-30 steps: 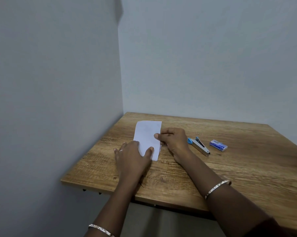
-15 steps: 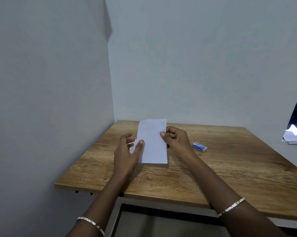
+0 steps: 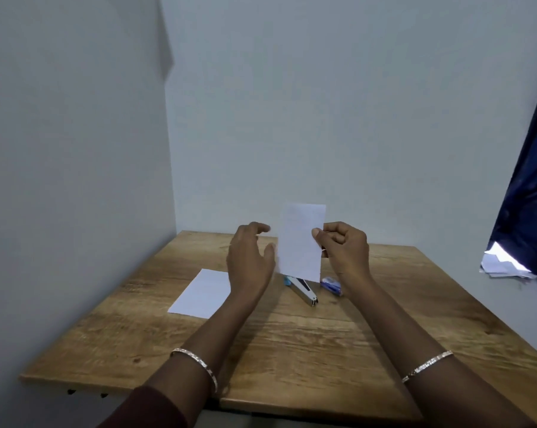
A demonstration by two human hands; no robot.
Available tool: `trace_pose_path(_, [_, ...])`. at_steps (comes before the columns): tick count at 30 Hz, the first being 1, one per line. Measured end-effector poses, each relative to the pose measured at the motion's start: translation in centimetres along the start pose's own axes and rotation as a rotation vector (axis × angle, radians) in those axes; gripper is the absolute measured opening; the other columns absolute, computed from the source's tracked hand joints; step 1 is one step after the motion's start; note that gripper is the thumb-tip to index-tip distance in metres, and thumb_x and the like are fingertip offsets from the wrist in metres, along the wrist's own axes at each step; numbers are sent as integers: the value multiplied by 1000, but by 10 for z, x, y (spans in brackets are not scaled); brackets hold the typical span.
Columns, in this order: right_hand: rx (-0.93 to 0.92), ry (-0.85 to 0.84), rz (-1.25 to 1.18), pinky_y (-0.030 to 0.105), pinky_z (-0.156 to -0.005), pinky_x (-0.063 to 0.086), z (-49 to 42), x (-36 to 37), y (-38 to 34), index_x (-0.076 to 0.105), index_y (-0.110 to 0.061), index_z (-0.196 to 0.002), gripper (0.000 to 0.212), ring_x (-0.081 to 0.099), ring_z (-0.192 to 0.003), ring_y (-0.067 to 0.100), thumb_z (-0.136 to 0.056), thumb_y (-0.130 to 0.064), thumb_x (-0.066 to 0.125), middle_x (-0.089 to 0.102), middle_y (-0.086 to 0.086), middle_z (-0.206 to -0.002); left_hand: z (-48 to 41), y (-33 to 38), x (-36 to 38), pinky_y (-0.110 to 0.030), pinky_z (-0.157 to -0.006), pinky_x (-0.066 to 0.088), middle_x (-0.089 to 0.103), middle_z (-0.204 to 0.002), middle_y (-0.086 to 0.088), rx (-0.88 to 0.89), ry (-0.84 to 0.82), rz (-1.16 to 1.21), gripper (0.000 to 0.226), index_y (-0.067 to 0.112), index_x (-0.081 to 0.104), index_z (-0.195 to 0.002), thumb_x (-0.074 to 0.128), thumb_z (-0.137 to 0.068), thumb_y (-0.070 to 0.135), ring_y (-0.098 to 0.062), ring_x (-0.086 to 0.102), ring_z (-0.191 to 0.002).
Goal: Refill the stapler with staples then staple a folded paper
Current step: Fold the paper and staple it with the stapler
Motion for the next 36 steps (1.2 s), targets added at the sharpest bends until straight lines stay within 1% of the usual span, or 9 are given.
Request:
trace_pose_path(3, [-22, 60, 24, 39, -70, 60, -10, 1, 12, 73, -12, -89, 13, 75, -84, 24, -89, -25, 77, 78, 7, -84, -3, 10, 33, -31, -84, 49, 70, -109, 4, 92, -80, 10, 13, 19, 70, -105, 67, -93, 24, -14, 64, -101])
trace_pose_path(7, [-95, 30, 30, 30, -70, 56, -17, 13, 20, 75, -17, -83, 16, 74, -79, 15, -92, -31, 72, 77, -1, -79, -10, 4, 71, -34, -89, 56, 70, -120, 5, 14, -243, 187, 39, 19, 68, -120, 60, -96, 49, -10, 66, -106])
trace_pose_path(10, [-62, -97, -44, 40, -79, 62, -17, 27, 34, 78, -21, -91, 23, 77, -86, 18, -99, -35, 62, 80, 1, -87, -5, -4, 87, -21, -87, 53, 72, -119, 12, -90, -307, 394, 41, 25, 67, -123, 59, -95, 54, 0, 67, -106])
trace_pose_path(12, [-77, -167, -12, 44, -83, 62, -16, 34, 41, 79, -23, -99, 27, 77, -91, 18, -102, -37, 55, 80, 0, -93, -4, -10, 88, -9, -75, 50, 75, -107, 14, -146, -278, 487, 31, 31, 69, -115, 62, -93, 51, 6, 68, -96])
trace_pose_path(18, [-83, -68, 5, 30, -77, 61, -17, 28, 40, 78, -21, -101, 17, 73, -93, 11, -99, -19, 61, 79, -5, -96, -7, -39, 91, -27, -63, 60, 75, -105, -10, -411, -219, 674, 19, 15, 67, -118, 54, -104, 16, -22, 73, -88])
trace_pose_path(24, [19, 60, 88, 27, -68, 60, -23, 1, 53, 62, -26, -124, 36, 67, -99, 10, -91, -20, 74, 66, -11, -116, 6, -52, 107, -56, -88, 59, 77, -108, -15, -665, -318, 968, 20, 18, 67, -119, 59, -102, 19, -34, 74, -101])
trace_pose_path(27, [191, -144, -159, 30, -63, 62, -25, 10, 68, 67, -23, -115, 30, 77, -87, 18, -88, -14, 77, 79, 0, -103, 6, -56, 110, -53, -86, 61, 77, -108, -16, -680, -362, 1012, 21, 17, 70, -118, 61, -99, 16, -36, 72, -102])
trace_pose_path(31, [153, -187, -135, 38, -72, 64, -30, 12, 70, 75, -23, -101, 21, 77, -89, 20, -87, -8, 76, 81, 2, -98, 0, -63, 110, -45, -78, 61, 76, -111, -20, -666, -396, 1013, 26, 13, 73, -116, 59, -95, 4, -38, 71, -102])
trace_pose_path(36, [139, -206, -158, 26, -56, 56, -32, 8, 67, 82, -17, -80, 21, 74, -76, 9, -84, 1, 72, 80, 0, -89, -8, -68, 104, -34, -62, 62, 80, -95, -3, -591, -423, 855, 27, 22, 78, -103, 56, -97, 8, -25, 78, -86])
Point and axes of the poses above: each hand's wrist, its own z-axis away from the middle knuckle, its own x-axis out of the palm, y = z × x, the point moved 8 cm from there along -z, towards the middle knuckle
